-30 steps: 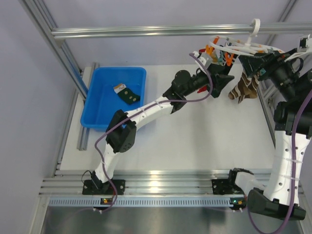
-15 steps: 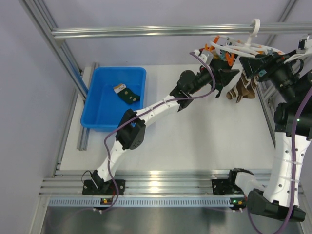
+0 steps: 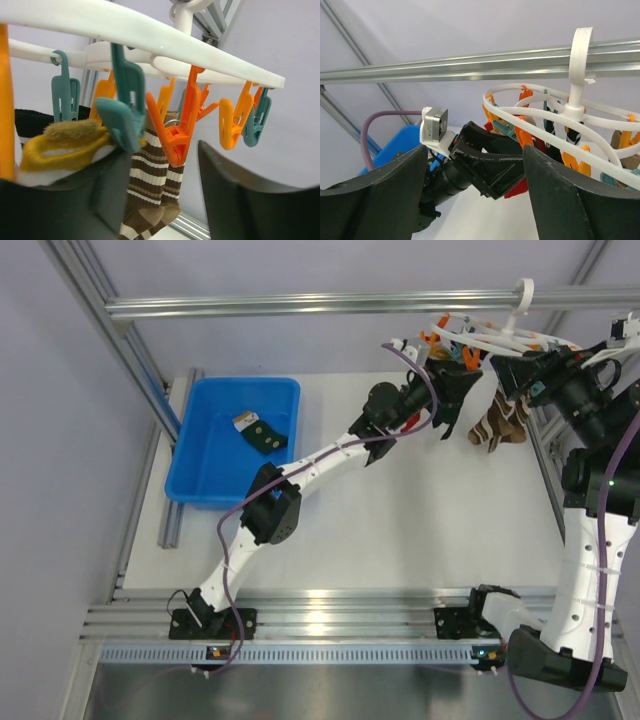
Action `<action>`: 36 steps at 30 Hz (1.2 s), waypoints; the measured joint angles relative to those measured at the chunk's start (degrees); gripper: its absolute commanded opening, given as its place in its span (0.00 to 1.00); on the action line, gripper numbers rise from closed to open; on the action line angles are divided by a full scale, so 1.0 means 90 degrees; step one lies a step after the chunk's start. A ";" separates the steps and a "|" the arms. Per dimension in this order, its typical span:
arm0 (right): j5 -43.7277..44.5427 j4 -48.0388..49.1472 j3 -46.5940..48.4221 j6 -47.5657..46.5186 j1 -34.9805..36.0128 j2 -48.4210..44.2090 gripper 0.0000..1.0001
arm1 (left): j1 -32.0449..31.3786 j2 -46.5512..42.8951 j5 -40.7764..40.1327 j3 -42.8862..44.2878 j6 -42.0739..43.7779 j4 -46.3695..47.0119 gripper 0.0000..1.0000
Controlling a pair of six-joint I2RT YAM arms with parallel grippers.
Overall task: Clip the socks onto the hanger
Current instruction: Open the clamp at the hanger.
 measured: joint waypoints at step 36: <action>0.0027 0.0325 -0.0355 0.0301 0.0000 0.0024 0.72 | 0.0051 -0.2820 0.1496 -0.3415 0.0935 0.0294 0.64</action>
